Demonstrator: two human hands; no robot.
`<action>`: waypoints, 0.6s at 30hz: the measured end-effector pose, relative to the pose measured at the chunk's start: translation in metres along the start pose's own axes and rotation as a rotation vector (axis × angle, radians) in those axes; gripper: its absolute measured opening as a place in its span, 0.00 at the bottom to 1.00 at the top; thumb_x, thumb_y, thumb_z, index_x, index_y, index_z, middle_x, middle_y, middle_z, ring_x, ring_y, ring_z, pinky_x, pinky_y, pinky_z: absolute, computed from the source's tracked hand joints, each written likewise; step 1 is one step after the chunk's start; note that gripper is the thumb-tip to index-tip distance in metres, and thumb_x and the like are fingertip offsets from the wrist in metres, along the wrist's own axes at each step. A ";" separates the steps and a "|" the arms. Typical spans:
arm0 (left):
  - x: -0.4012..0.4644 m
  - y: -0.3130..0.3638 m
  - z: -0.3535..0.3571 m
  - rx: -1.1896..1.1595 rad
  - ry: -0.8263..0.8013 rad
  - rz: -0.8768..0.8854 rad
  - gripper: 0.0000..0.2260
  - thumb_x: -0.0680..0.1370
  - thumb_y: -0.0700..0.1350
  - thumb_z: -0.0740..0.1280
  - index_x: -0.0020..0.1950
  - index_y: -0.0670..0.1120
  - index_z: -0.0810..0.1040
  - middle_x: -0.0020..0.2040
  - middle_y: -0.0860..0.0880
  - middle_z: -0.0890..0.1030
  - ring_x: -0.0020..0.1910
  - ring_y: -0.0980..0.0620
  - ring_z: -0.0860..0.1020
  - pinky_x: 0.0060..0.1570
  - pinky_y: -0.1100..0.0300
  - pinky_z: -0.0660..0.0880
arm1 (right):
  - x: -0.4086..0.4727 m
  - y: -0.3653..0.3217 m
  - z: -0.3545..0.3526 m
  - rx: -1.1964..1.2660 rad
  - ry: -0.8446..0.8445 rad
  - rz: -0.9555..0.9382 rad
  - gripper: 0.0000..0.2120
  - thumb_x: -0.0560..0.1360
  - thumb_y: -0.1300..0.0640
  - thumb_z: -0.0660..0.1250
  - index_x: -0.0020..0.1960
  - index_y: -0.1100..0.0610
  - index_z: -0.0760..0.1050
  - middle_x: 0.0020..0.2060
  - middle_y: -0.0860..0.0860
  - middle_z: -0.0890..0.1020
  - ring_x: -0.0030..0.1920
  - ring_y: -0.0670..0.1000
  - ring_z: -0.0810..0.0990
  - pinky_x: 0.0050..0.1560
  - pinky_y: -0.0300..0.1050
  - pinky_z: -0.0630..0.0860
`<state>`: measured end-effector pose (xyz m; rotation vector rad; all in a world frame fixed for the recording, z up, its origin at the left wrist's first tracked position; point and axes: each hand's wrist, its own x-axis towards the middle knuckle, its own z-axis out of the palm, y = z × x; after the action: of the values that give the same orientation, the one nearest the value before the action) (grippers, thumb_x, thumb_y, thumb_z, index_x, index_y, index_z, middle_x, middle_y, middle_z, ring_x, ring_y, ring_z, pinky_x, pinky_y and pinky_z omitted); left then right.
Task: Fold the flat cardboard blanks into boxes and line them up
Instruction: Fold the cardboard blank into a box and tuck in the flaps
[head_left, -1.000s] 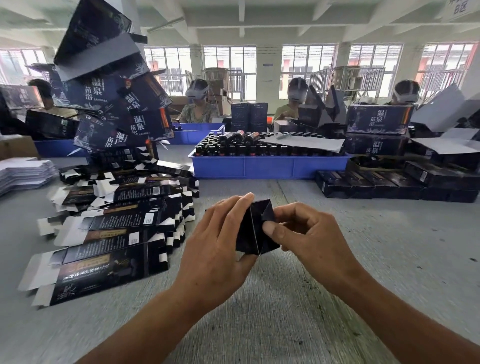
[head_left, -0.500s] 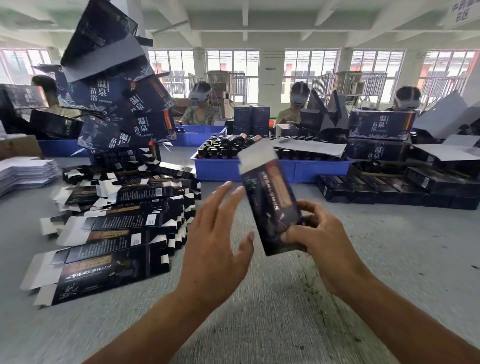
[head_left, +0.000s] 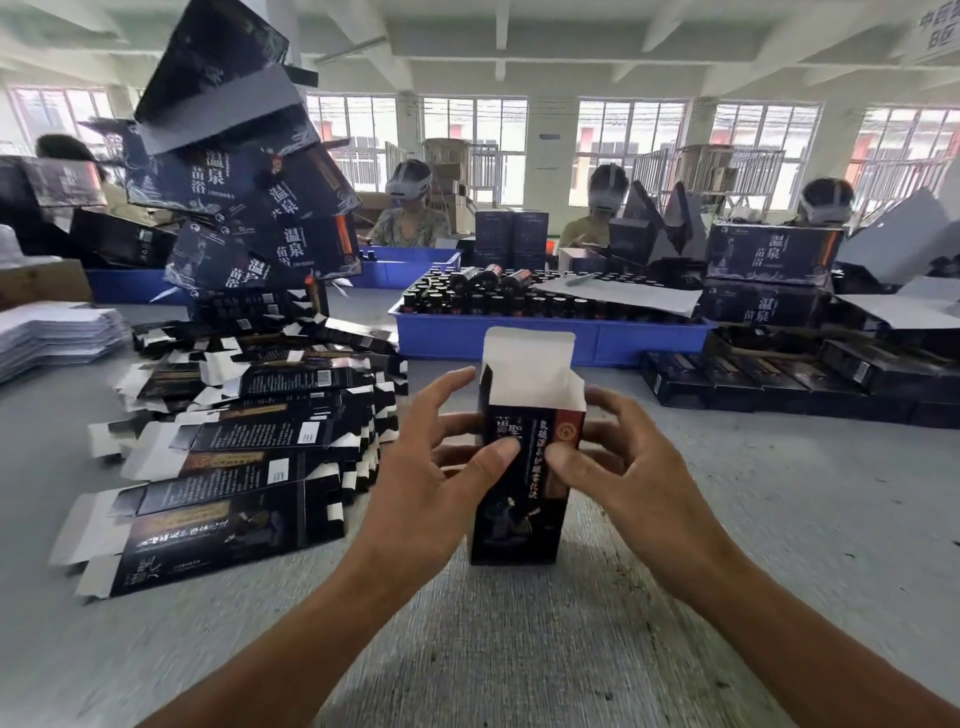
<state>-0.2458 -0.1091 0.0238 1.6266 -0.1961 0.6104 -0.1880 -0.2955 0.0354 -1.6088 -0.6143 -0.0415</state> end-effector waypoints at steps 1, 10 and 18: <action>-0.001 0.001 0.001 0.010 -0.017 0.010 0.24 0.73 0.53 0.73 0.65 0.71 0.71 0.56 0.58 0.83 0.54 0.55 0.83 0.46 0.63 0.81 | 0.000 -0.002 -0.001 0.006 0.013 -0.044 0.22 0.76 0.54 0.73 0.63 0.34 0.72 0.54 0.36 0.83 0.53 0.38 0.83 0.44 0.29 0.78; -0.003 0.001 -0.001 0.073 -0.073 0.059 0.17 0.76 0.53 0.70 0.64 0.65 0.76 0.59 0.62 0.80 0.56 0.56 0.82 0.48 0.64 0.80 | -0.002 -0.006 -0.002 -0.116 -0.098 -0.143 0.19 0.78 0.50 0.68 0.64 0.30 0.73 0.59 0.33 0.80 0.60 0.36 0.79 0.53 0.29 0.77; -0.001 0.007 0.001 0.144 0.042 0.169 0.10 0.80 0.51 0.65 0.57 0.49 0.80 0.63 0.59 0.79 0.59 0.56 0.80 0.51 0.68 0.77 | -0.005 -0.007 0.002 -0.039 -0.085 -0.211 0.15 0.79 0.48 0.62 0.64 0.39 0.78 0.63 0.36 0.79 0.65 0.37 0.76 0.60 0.30 0.74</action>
<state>-0.2496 -0.1116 0.0297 1.7456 -0.2661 0.8025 -0.1954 -0.2952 0.0398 -1.5840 -0.8522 -0.1421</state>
